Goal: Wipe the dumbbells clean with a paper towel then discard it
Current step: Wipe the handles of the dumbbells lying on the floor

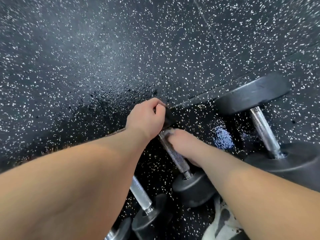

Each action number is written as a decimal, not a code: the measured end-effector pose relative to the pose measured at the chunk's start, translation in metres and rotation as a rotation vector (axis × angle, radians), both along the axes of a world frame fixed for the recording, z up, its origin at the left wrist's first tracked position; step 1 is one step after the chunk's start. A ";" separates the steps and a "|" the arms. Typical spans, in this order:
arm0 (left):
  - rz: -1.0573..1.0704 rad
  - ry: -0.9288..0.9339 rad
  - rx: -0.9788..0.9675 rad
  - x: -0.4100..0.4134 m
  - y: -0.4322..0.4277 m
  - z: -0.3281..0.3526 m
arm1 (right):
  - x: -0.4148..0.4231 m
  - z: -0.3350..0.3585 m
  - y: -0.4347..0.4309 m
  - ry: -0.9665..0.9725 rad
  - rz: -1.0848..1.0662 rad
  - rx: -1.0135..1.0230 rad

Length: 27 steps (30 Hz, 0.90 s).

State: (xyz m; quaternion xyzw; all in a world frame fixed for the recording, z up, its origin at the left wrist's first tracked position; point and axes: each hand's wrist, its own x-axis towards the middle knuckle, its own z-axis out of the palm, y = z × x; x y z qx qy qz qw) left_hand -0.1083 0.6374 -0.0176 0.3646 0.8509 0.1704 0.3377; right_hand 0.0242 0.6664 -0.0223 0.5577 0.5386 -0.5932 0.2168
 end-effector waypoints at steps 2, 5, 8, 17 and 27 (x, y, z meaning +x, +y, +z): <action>0.012 -0.009 0.000 0.000 0.000 0.001 | 0.009 -0.006 0.004 0.085 -0.171 -0.117; 0.025 -0.003 -0.005 0.001 0.002 0.001 | 0.017 -0.018 0.004 0.158 -0.427 -0.244; 0.025 0.016 -0.019 0.003 0.005 0.002 | 0.009 -0.021 0.004 0.187 -0.406 -0.307; 0.020 0.049 -0.041 0.006 0.010 0.000 | 0.009 -0.016 0.013 0.380 -0.305 -0.453; 0.006 0.069 -0.035 0.006 0.013 -0.002 | 0.013 -0.018 0.011 0.210 -0.044 0.019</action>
